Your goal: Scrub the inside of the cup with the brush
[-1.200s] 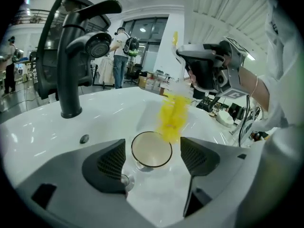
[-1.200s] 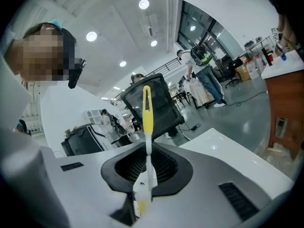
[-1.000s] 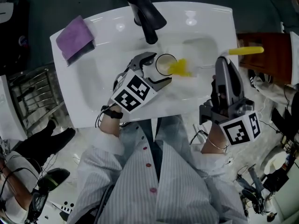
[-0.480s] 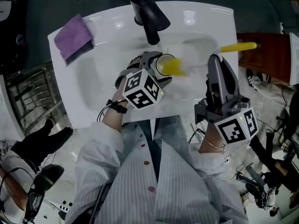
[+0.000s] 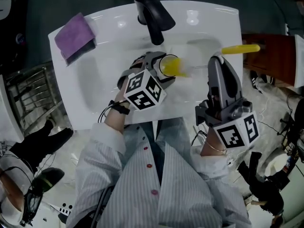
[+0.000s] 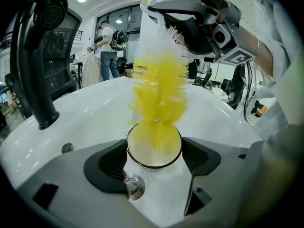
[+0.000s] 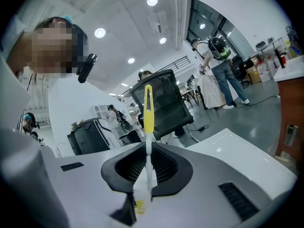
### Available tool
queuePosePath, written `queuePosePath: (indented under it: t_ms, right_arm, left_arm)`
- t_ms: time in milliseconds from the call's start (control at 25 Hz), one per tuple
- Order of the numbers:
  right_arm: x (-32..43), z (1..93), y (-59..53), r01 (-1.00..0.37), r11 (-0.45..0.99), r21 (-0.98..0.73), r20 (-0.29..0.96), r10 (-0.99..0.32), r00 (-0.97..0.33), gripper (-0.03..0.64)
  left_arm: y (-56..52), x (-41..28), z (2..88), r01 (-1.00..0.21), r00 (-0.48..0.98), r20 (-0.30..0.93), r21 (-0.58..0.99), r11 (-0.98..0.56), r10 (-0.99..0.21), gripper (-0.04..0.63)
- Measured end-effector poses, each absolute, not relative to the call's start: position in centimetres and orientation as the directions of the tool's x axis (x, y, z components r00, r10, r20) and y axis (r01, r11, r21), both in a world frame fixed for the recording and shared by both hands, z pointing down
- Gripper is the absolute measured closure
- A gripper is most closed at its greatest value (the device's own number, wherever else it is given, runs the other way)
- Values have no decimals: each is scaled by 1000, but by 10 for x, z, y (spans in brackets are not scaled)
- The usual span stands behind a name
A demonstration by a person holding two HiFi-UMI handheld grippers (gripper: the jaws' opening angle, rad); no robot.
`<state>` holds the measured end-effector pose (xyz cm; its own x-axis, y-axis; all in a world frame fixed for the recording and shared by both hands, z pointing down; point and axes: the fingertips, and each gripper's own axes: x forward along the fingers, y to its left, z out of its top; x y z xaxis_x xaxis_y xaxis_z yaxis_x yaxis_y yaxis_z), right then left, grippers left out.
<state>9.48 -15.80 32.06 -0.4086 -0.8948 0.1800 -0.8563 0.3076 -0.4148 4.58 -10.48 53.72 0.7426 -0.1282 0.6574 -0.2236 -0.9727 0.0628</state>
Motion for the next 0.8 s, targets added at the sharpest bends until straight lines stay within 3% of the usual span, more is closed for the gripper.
queuePosePath:
  t_ms: [360,800]
  right_arm:
    - [50,343,-154,-838,463,-289,210,-823,-527,560]
    - [52,352,-156,-843,495,-213,222,-815,-535,560]
  left_arm:
    - [-106,41,539,-232,745,654,67,-970,-133,222]
    - [-106,42,539,-225,746,654,64,-972,-130,222]
